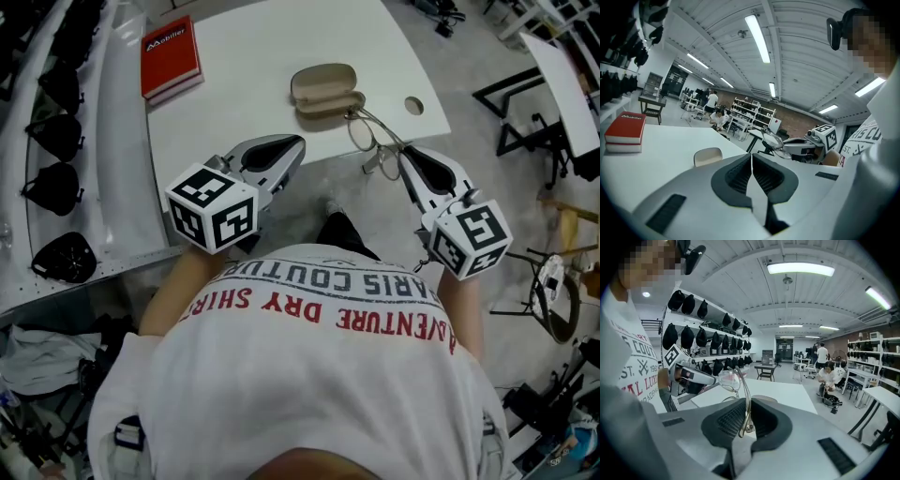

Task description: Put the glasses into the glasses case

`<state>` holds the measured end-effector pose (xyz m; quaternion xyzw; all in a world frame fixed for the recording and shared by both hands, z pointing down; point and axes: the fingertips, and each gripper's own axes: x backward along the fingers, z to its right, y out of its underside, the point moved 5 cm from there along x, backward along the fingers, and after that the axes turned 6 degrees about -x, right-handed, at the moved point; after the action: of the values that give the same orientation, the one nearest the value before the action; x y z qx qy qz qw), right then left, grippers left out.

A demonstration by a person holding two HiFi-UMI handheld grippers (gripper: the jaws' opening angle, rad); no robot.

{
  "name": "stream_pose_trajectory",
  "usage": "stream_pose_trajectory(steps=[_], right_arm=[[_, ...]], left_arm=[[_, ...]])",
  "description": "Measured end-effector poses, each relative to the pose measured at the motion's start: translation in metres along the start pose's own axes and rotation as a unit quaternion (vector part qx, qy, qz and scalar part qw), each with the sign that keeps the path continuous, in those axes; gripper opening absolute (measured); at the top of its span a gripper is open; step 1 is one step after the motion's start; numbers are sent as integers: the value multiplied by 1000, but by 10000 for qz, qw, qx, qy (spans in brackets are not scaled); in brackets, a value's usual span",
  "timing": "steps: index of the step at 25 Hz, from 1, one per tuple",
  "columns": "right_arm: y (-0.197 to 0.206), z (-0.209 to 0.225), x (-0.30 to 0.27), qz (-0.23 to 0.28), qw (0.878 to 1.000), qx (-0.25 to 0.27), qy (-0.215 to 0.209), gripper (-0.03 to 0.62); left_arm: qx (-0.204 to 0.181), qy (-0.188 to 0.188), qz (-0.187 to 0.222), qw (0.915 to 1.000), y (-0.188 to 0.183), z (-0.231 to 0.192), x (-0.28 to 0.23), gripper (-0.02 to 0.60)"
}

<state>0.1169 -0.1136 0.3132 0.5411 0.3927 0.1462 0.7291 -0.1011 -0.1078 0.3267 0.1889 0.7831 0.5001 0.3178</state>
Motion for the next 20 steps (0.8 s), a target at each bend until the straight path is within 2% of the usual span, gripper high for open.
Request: stream_pose_trajectory(steps=[12, 20], right_arm=[[-24, 63, -55, -362, 9973, 303, -560, 44], [-40, 89, -90, -482, 9918, 601, -1023, 44]], left_arm=[[324, -405, 82, 9986, -21, -38, -57, 29], [568, -873, 188, 9944, -23, -55, -71, 29]])
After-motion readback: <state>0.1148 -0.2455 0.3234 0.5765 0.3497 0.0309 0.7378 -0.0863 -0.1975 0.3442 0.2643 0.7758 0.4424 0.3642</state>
